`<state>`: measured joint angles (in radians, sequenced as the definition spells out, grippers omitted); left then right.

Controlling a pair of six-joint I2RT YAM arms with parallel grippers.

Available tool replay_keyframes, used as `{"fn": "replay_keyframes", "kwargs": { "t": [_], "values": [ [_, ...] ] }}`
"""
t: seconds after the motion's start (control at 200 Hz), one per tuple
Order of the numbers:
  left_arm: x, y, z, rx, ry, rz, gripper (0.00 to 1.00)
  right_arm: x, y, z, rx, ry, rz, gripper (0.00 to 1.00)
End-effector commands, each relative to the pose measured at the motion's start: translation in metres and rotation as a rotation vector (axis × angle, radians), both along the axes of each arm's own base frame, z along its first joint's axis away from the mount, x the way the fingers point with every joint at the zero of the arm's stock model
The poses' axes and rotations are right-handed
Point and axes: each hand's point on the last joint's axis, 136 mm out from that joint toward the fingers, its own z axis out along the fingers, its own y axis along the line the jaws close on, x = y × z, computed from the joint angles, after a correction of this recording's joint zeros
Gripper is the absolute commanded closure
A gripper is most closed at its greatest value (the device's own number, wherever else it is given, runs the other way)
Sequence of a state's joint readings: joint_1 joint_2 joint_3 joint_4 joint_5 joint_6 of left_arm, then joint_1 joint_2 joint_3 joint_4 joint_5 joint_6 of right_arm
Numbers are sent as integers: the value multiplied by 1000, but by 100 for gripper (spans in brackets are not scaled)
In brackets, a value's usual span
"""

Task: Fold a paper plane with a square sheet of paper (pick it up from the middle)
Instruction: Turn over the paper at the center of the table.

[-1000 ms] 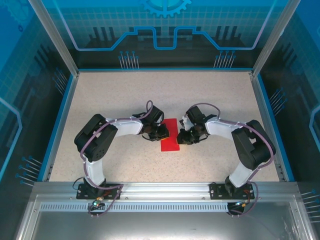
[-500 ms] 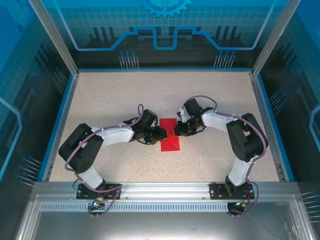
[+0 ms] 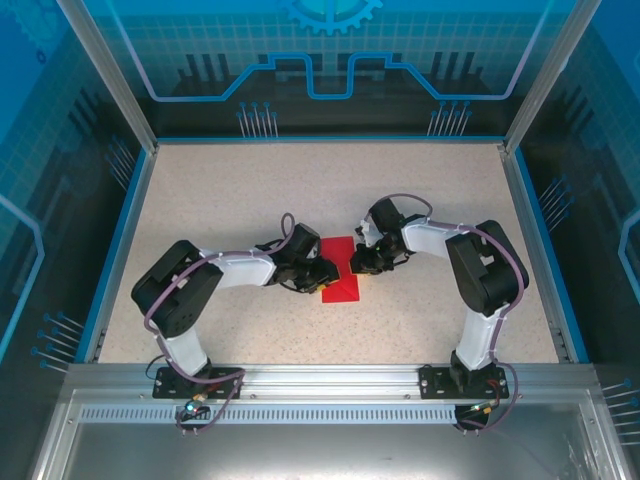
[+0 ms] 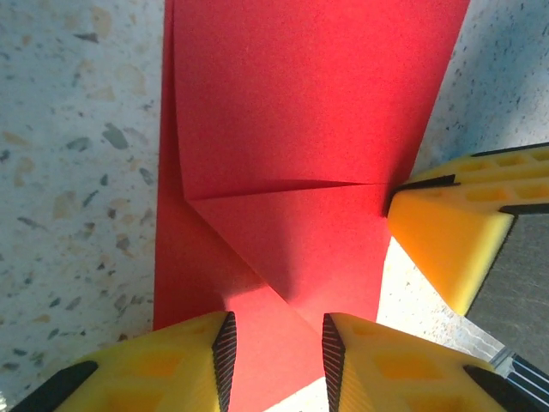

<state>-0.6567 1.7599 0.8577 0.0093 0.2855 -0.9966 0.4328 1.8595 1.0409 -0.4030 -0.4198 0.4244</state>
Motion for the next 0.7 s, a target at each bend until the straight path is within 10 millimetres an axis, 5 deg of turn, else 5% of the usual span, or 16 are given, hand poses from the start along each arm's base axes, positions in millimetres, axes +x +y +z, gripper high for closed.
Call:
{"fn": "replay_keyframes", "kwargs": {
  "t": [0.0, 0.36, 0.695],
  "values": [
    [7, -15, 10, -55, -5, -14, 66, -1, -5, -9, 4, 27, -1, 86],
    [14, -24, 10, -105, -3, 4, 69, -7, -13, -16, 13, 47, -25, 87],
    [8, -5, 5, -78, 16, 121, 68, -7, -16, -12, 54, 53, -72, 88]
  ]
}}
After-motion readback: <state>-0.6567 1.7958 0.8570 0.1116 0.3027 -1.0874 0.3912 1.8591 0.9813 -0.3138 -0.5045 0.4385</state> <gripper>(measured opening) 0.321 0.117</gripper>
